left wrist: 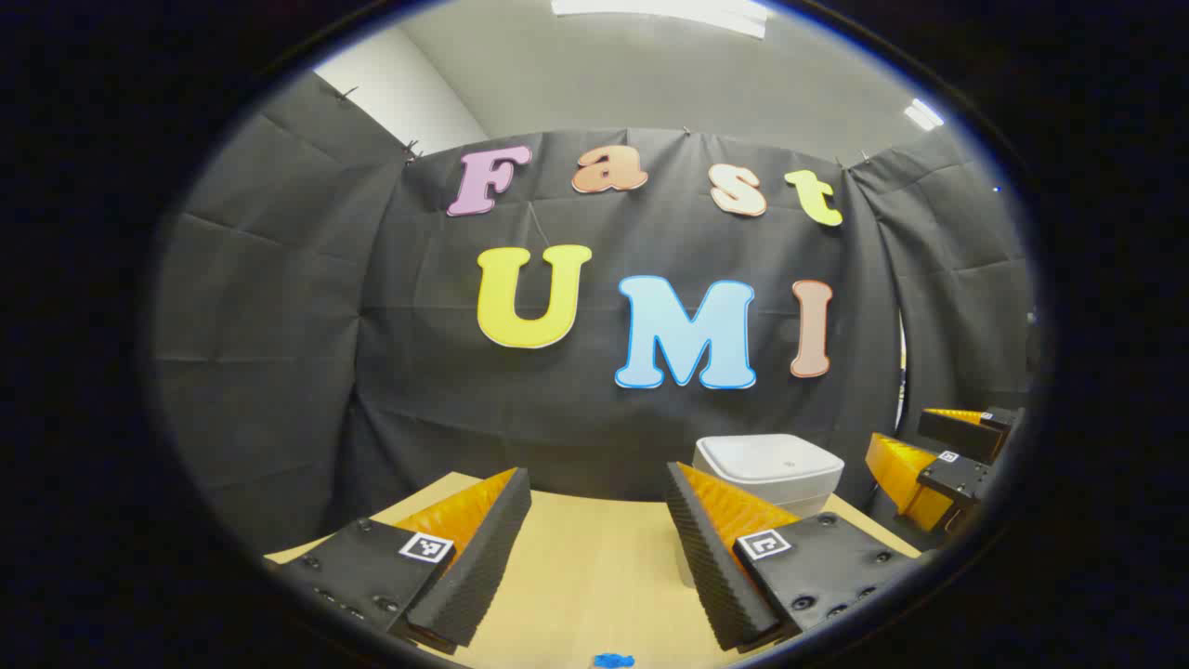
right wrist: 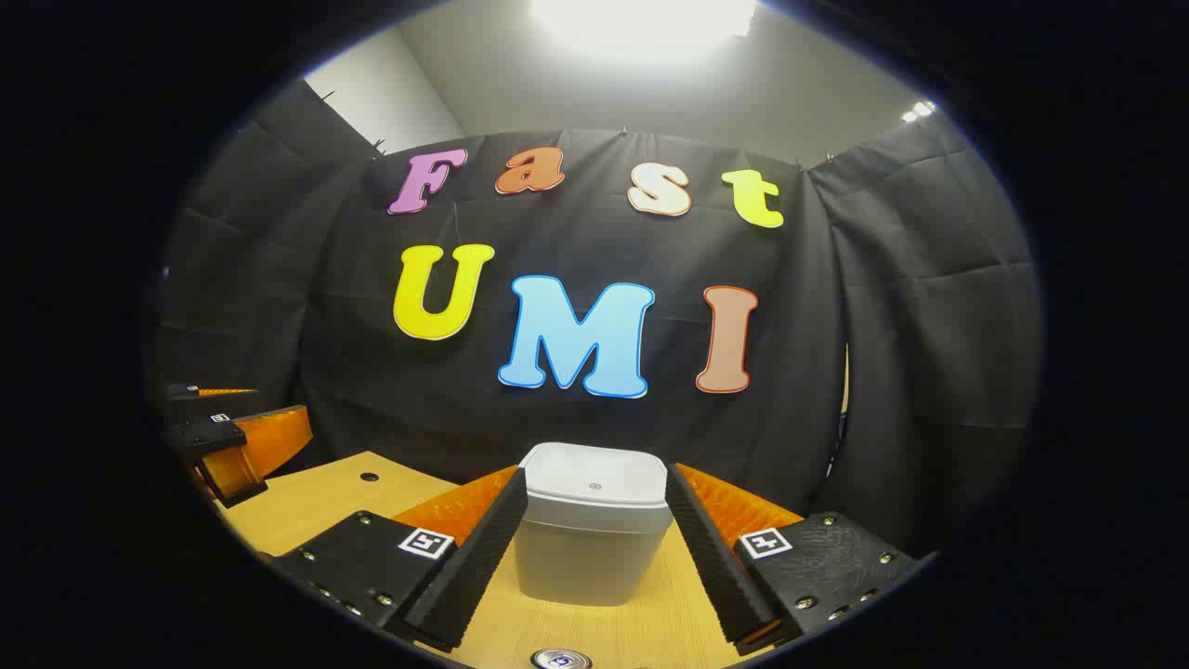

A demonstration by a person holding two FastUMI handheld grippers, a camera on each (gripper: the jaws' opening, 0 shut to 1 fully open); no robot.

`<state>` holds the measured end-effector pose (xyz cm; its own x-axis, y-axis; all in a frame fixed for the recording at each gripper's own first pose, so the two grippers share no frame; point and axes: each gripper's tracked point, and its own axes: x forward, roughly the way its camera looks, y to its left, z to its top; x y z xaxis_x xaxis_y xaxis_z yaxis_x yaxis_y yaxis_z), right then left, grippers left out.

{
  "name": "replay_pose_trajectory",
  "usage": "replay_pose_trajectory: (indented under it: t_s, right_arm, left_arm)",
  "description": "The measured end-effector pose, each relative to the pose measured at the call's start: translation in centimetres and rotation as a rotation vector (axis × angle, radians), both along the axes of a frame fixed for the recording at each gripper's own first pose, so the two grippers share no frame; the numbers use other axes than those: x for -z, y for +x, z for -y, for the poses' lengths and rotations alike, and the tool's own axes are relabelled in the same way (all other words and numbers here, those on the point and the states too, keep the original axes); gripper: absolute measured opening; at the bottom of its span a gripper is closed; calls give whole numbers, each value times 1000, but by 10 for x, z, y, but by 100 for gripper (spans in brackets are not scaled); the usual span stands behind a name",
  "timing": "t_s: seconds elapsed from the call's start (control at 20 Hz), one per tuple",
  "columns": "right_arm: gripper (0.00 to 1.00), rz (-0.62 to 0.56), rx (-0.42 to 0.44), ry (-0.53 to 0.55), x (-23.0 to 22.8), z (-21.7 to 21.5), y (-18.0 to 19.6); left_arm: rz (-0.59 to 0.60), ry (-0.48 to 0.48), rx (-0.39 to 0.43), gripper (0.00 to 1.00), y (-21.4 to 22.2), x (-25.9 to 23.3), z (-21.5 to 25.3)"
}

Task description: Press the lid of the desktop garbage bin to open it, pick up the crumpled paper on the desktop and throw it into the bin, then pick up the pop can on the desktop and drop it into the bin, and finally close the garbage bin lid.

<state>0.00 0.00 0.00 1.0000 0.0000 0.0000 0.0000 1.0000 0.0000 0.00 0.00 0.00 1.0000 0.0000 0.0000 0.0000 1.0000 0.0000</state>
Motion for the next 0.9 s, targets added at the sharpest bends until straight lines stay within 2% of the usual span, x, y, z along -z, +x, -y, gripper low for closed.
replay_pose_trajectory:
  t_s: [0.3, 0.75, 0.9]
  right_arm:
    - [96, -26, 15, 4, 6, 5, 5]
    - [94, -26, 32, 12, 9, 13, 13]
    - [88, -29, 47, 15, 11, 18, 17]
  left_arm:
    - [-6, 9, -14, 96, 9, 2, -12]
    - [-22, 25, 21, 96, 28, 11, -2]
    - [-21, 30, 39, 96, 32, 10, 6]
